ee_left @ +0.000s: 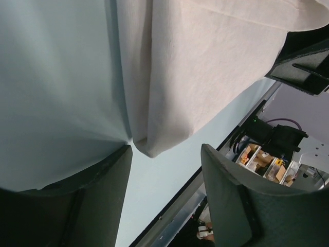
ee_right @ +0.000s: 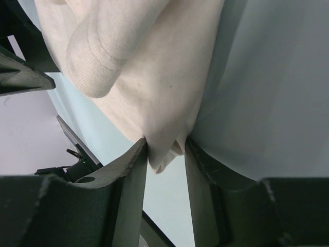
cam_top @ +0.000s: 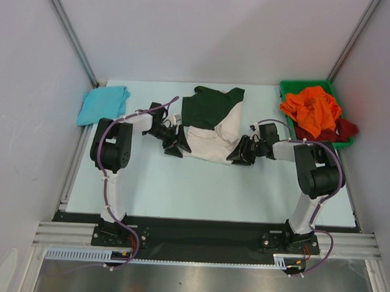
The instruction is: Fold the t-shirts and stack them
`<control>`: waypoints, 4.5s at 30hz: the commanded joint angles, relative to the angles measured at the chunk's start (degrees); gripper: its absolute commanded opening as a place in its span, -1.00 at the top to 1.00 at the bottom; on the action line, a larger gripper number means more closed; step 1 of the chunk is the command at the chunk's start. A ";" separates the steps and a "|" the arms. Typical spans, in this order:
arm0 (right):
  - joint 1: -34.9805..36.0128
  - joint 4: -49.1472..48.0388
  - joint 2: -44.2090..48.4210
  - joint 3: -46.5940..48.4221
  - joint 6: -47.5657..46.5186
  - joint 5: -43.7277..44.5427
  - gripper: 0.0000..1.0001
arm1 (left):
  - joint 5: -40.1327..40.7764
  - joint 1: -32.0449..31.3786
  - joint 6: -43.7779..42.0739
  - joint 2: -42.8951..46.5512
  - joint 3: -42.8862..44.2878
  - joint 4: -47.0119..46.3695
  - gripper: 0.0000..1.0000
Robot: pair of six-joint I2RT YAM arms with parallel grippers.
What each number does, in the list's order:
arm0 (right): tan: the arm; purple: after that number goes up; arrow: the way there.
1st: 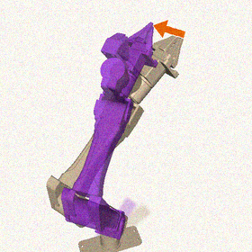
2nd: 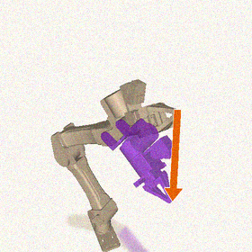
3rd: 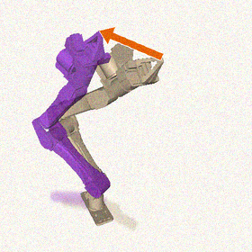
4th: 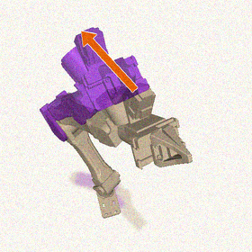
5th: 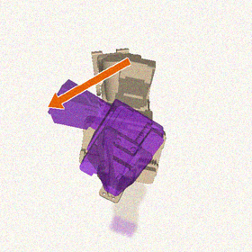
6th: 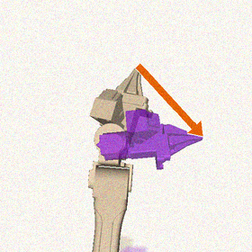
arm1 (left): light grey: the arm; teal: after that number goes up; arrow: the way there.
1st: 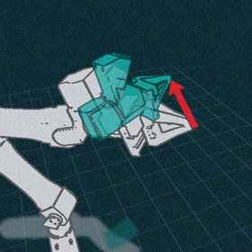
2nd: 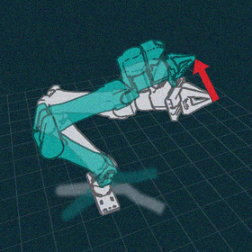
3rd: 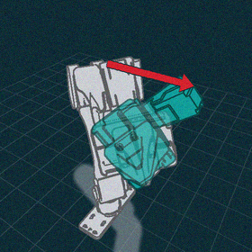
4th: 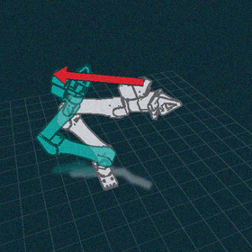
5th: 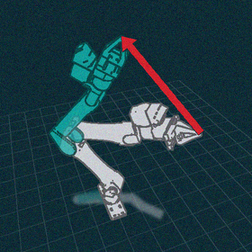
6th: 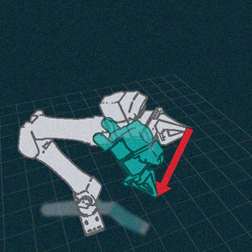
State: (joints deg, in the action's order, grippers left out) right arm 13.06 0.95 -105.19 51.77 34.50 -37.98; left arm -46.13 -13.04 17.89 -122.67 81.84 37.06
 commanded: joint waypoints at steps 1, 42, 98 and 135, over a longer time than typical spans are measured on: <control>0.39 -0.42 -0.99 0.53 -0.75 1.41 0.21 | 7.55 0.38 -3.04 0.42 -1.42 1.53 -0.33; -4.97 17.22 16.16 9.92 -10.15 -9.13 1.00 | 5.70 -0.41 -7.69 23.52 -0.54 2.14 0.99; -9.63 21.99 -12.77 49.49 -22.20 -6.05 -0.13 | 15.76 3.54 -11.75 -3.72 39.81 1.43 -0.61; -6.29 23.75 -28.93 56.43 -19.56 -6.24 -0.04 | 0.08 4.25 -4.35 -21.20 36.72 -3.13 -0.61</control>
State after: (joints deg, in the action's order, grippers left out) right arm 7.35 24.56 -132.20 107.37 14.74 -45.43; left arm -44.27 -7.31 13.13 -141.10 116.46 35.11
